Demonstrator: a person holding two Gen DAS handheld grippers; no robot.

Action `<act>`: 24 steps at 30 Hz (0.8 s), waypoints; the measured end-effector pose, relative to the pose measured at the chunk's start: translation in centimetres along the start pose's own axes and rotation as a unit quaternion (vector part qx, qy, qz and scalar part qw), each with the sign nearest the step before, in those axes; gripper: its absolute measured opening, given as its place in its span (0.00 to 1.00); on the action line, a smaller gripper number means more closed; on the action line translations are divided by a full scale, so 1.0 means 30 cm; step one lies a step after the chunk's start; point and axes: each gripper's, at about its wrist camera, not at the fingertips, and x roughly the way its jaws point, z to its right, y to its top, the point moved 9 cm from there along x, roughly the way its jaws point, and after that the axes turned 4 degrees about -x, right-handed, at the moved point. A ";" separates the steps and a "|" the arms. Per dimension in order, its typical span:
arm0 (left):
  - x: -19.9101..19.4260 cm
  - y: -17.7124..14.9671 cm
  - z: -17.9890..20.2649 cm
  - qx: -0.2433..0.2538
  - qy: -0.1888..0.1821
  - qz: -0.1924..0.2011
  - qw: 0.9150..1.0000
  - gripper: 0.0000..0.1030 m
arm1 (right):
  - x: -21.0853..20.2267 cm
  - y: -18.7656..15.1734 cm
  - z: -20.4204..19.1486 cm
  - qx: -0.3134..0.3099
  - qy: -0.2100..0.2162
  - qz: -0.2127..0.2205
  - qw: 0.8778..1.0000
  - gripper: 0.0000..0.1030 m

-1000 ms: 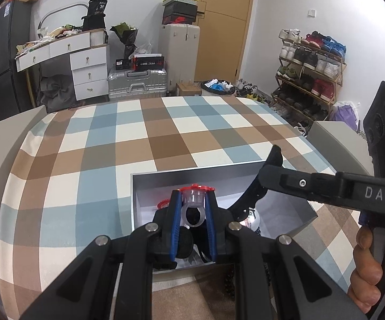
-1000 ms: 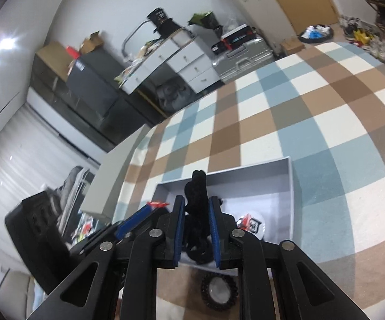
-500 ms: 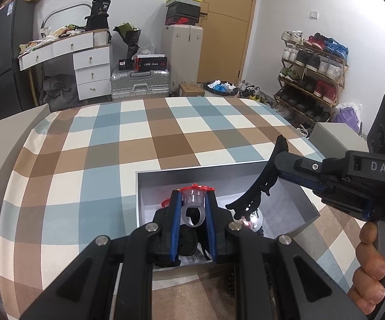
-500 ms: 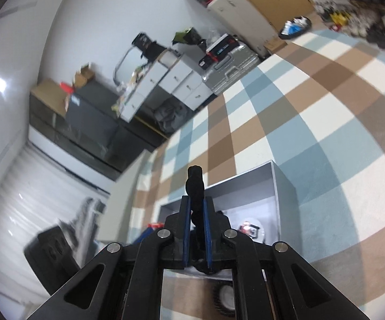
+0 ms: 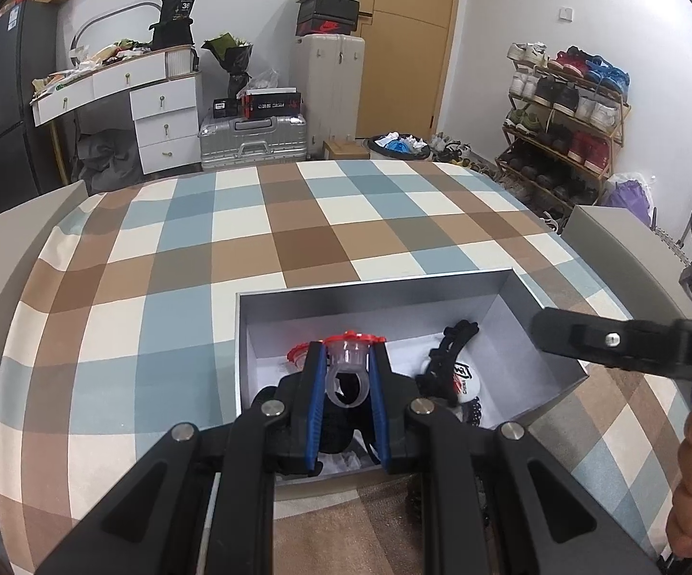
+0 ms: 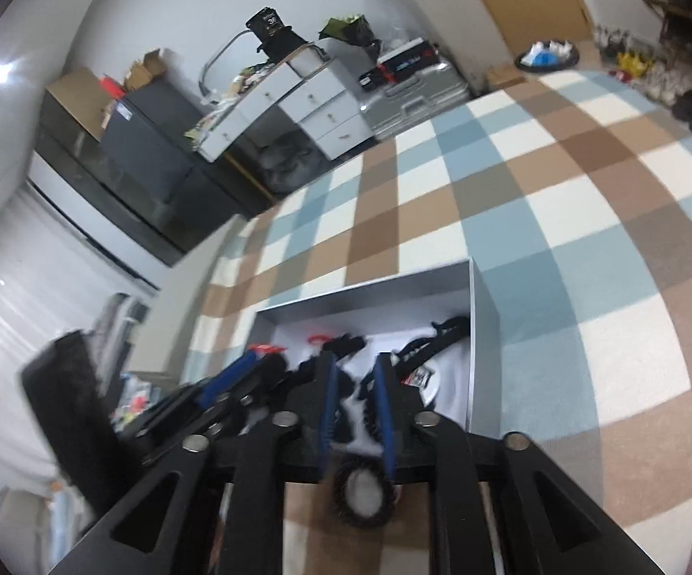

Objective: Organize jewelry
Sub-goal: 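Lower the stand and red-based piece into the gray box and open both grippers, then grasp the black coiled hair tie with the right gripper while the left grasps the white round badge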

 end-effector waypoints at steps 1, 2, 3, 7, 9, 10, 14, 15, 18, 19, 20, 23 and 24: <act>-0.001 0.001 0.003 -0.001 -0.002 0.000 1.000 0.12 | -0.017 -0.003 0.004 -0.002 0.001 0.005 1.000 0.29; -0.002 0.002 0.005 0.000 -0.002 -0.001 1.000 0.12 | -0.027 -0.007 0.005 -0.008 -0.003 0.005 1.000 0.36; -0.005 0.004 0.008 0.002 -0.002 0.001 1.000 0.12 | -0.040 -0.012 0.007 -0.015 -0.009 0.007 1.000 0.38; -0.018 0.001 0.017 -0.004 -0.012 -0.003 1.000 0.13 | -0.072 -0.027 -0.002 -0.030 -0.002 0.014 0.999 0.51; -0.039 -0.001 0.023 -0.004 -0.018 -0.001 1.000 0.29 | -0.093 -0.036 0.007 -0.023 -0.003 0.023 0.999 0.53; -0.051 0.001 0.025 -0.004 -0.021 0.004 1.000 0.39 | -0.100 -0.039 0.008 -0.023 -0.002 0.024 0.999 0.53; -0.122 0.002 0.014 -0.027 -0.032 0.031 0.999 0.77 | -0.125 -0.056 0.017 -0.031 -0.005 0.030 0.999 0.56; -0.133 -0.004 0.009 -0.033 -0.036 0.029 0.998 0.81 | -0.132 -0.063 0.016 -0.039 -0.005 0.031 0.999 0.56; -0.160 -0.031 -0.018 -0.037 -0.022 0.029 0.999 0.82 | -0.138 -0.082 0.020 -0.054 -0.023 0.027 0.998 0.64; -0.167 -0.041 -0.025 -0.037 -0.017 0.030 0.999 0.83 | -0.138 -0.089 0.018 -0.061 -0.028 0.024 0.997 0.66; -0.174 -0.054 -0.034 -0.037 -0.011 0.030 0.999 0.87 | -0.137 -0.097 0.017 -0.070 -0.032 0.022 0.997 0.70; -0.196 -0.102 -0.065 -0.055 0.001 0.034 0.998 0.99 | -0.128 -0.128 0.020 -0.095 -0.058 0.011 0.994 0.78; -0.202 -0.116 -0.072 -0.060 0.002 0.036 0.998 0.99 | -0.119 -0.138 0.023 -0.101 -0.064 0.004 0.993 0.78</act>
